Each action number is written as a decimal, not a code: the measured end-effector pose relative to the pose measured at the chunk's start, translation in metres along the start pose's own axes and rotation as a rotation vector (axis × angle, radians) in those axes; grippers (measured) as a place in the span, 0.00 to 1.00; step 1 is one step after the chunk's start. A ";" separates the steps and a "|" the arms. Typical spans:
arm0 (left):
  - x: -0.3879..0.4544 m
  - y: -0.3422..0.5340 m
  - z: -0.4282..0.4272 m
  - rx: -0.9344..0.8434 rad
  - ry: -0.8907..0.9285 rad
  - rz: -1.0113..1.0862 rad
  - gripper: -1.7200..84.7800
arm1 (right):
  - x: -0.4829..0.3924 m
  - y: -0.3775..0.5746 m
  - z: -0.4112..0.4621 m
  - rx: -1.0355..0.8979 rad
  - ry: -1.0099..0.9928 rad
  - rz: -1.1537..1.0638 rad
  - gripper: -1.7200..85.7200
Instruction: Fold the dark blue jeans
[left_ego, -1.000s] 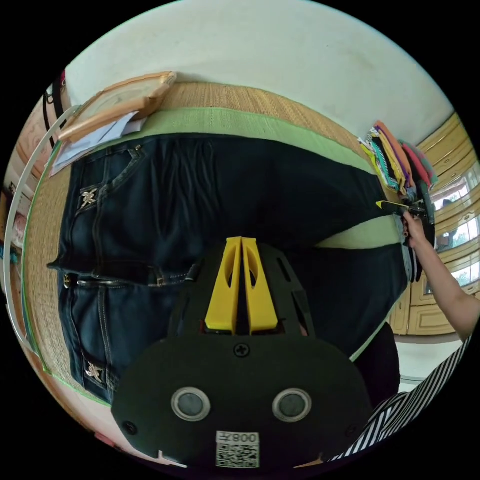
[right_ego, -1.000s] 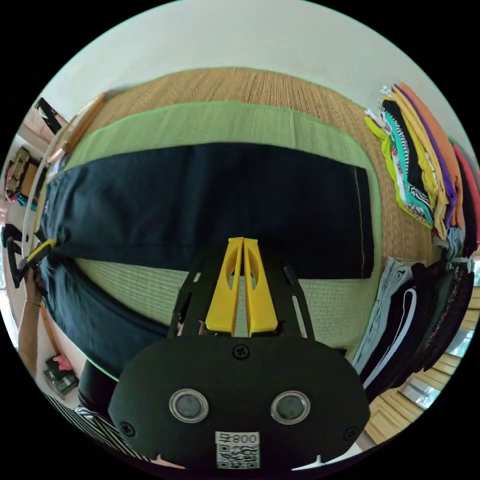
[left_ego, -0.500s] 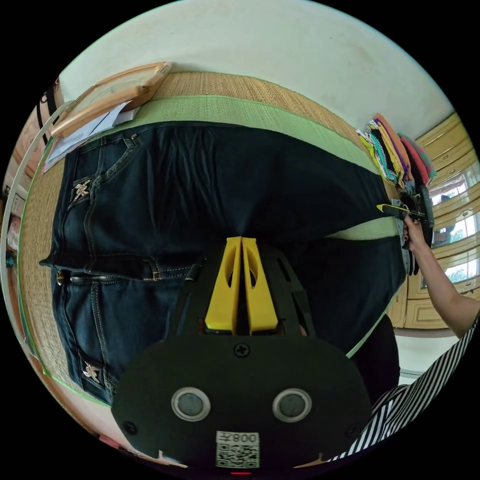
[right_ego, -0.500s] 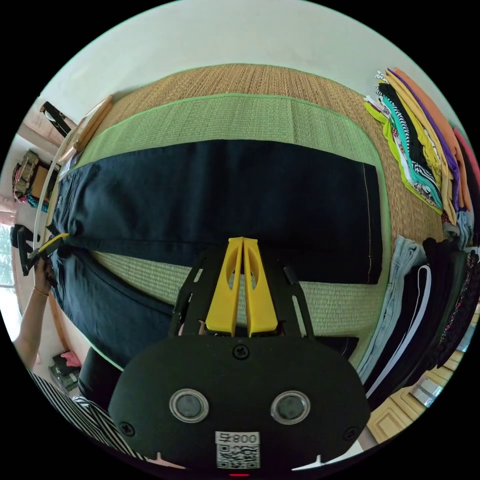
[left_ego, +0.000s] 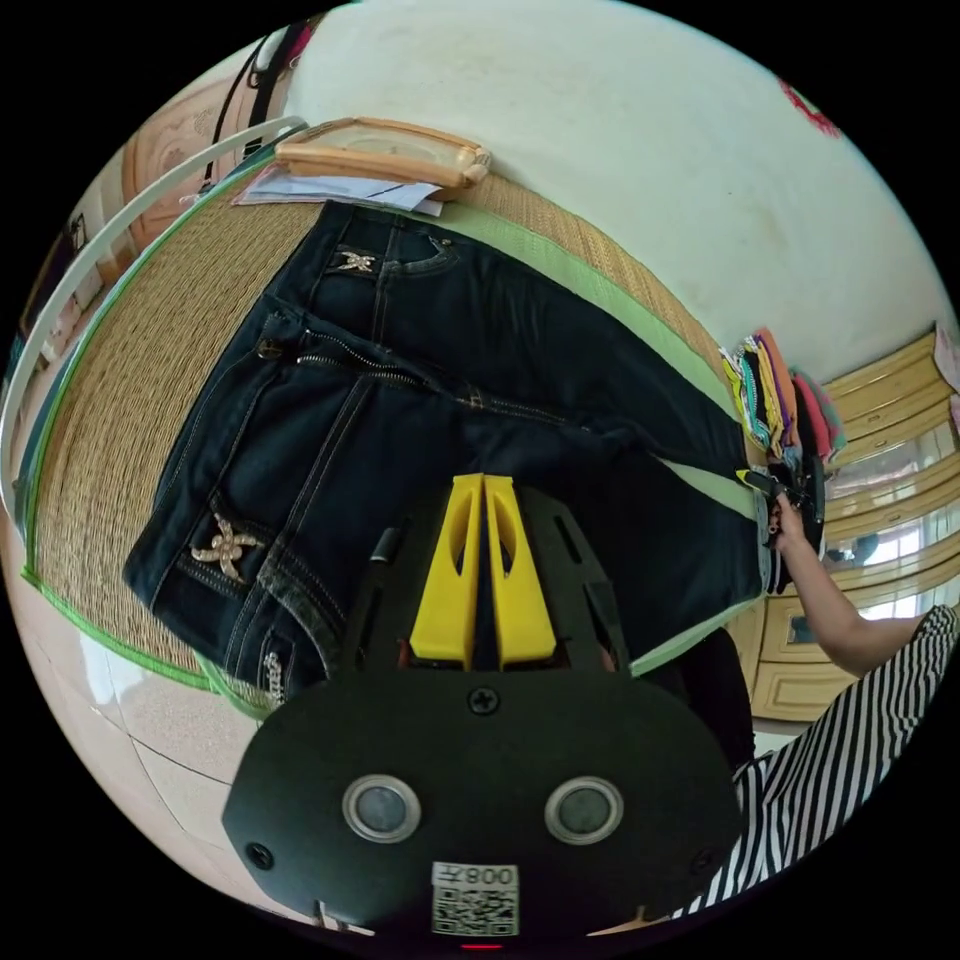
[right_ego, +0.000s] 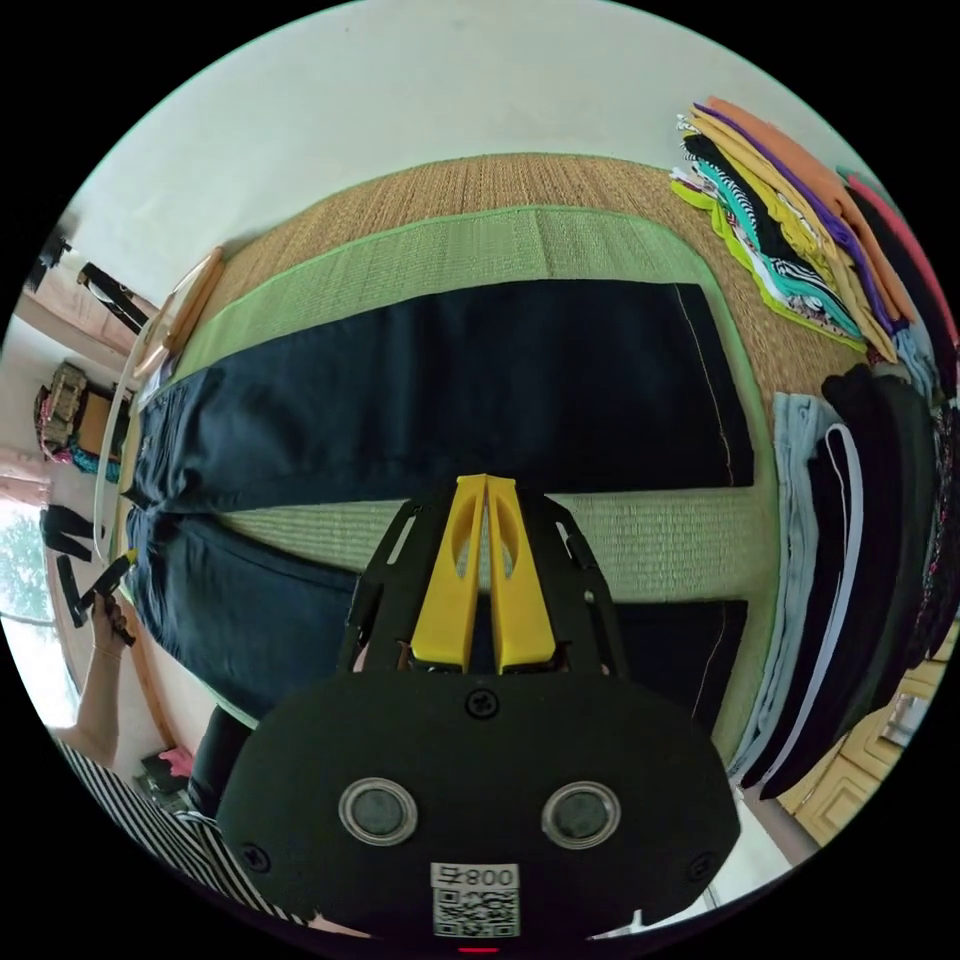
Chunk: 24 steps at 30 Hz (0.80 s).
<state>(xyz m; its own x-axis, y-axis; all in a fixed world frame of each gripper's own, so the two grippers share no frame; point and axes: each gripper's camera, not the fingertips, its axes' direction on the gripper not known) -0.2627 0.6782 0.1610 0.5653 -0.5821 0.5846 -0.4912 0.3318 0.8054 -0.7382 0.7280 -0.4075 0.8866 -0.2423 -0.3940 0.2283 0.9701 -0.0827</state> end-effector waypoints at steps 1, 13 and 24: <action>0.001 0.003 -0.001 -0.004 -0.009 0.012 0.02 | -0.009 0.004 -0.008 -0.012 -0.031 -0.023 0.02; -0.051 0.002 -0.024 0.092 -0.151 -0.169 0.02 | -0.304 -0.015 -0.069 -0.002 -0.403 -0.639 0.08; -0.071 0.000 -0.025 0.095 -0.152 -0.203 0.02 | -0.610 -0.005 -0.049 -0.001 -0.325 -1.089 0.12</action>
<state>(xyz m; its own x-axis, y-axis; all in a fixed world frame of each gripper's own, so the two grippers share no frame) -0.2863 0.7382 0.1224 0.5563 -0.7366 0.3846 -0.4417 0.1299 0.8877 -1.3001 0.8714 -0.2116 0.2790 -0.9495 0.1438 0.9413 0.2407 -0.2366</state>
